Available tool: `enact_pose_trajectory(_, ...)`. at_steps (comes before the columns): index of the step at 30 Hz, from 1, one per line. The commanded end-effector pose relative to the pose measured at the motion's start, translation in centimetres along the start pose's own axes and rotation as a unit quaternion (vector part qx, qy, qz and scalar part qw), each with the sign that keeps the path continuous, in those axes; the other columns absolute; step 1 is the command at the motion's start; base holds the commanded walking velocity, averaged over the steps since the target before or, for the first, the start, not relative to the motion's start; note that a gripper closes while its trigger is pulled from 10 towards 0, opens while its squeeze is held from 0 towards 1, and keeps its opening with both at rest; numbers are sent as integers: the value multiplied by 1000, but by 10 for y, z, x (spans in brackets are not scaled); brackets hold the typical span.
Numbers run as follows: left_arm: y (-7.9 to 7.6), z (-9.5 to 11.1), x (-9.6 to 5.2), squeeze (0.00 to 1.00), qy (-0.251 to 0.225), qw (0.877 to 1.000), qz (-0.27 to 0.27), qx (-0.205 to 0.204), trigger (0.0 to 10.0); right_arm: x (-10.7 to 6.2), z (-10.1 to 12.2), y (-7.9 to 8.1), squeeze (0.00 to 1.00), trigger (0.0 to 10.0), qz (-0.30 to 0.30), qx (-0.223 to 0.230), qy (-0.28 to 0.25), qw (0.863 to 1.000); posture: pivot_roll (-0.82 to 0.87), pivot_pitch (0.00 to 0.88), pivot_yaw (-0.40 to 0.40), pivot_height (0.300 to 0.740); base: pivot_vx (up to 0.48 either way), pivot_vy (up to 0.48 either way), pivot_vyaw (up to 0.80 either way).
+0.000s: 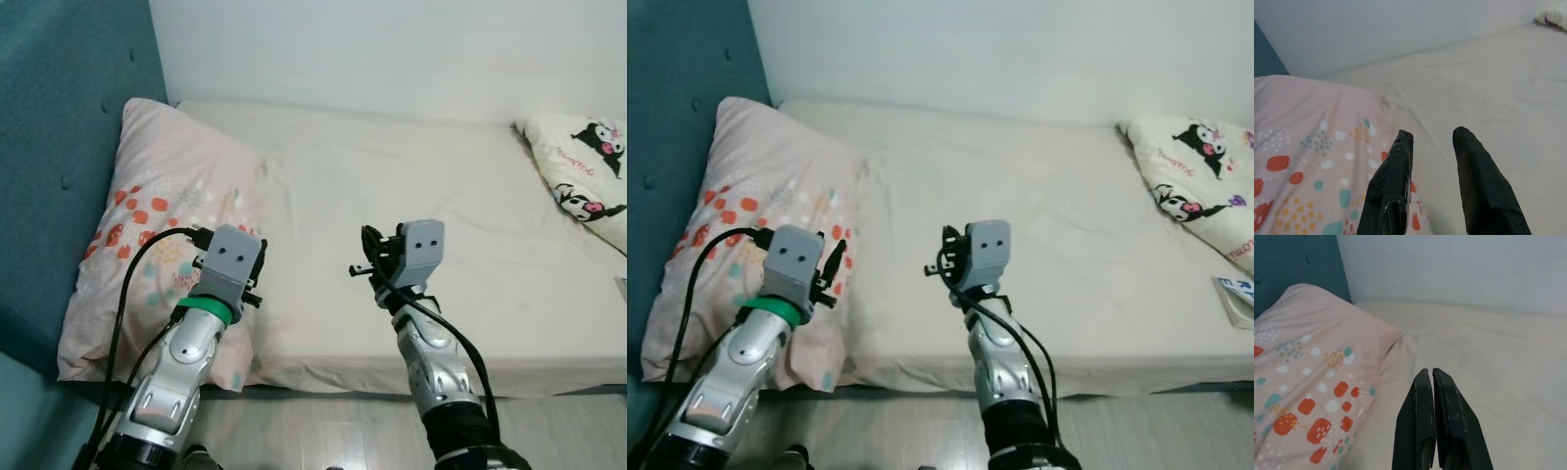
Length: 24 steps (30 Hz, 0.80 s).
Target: Clean up the room
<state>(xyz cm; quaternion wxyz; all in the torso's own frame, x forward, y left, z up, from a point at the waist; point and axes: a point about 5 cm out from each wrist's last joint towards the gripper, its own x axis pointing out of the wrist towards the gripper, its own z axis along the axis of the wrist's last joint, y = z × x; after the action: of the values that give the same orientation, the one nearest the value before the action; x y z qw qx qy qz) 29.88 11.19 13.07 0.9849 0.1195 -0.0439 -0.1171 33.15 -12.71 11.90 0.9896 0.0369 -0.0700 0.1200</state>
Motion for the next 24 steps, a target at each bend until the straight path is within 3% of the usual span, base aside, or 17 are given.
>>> enact_pose_trajectory(1,-1,-4,0,0,4,1000,2,3,10000,-4,-7,-1,0,10000,-5,6,9,1000,82,57,-37,731,0,0,0)
enact_pose_trajectory(7,0,-4,0,0,4,1000,5,5,10000,-4,-7,0,0,10000,-5,5,10,1000,82,55,-35,731,0,0,0)
enact_pose_trajectory(24,1,-5,2,0,4,1000,9,6,10000,-6,-9,-1,0,10000,-5,4,11,1000,80,54,-29,731,0,-478,0)
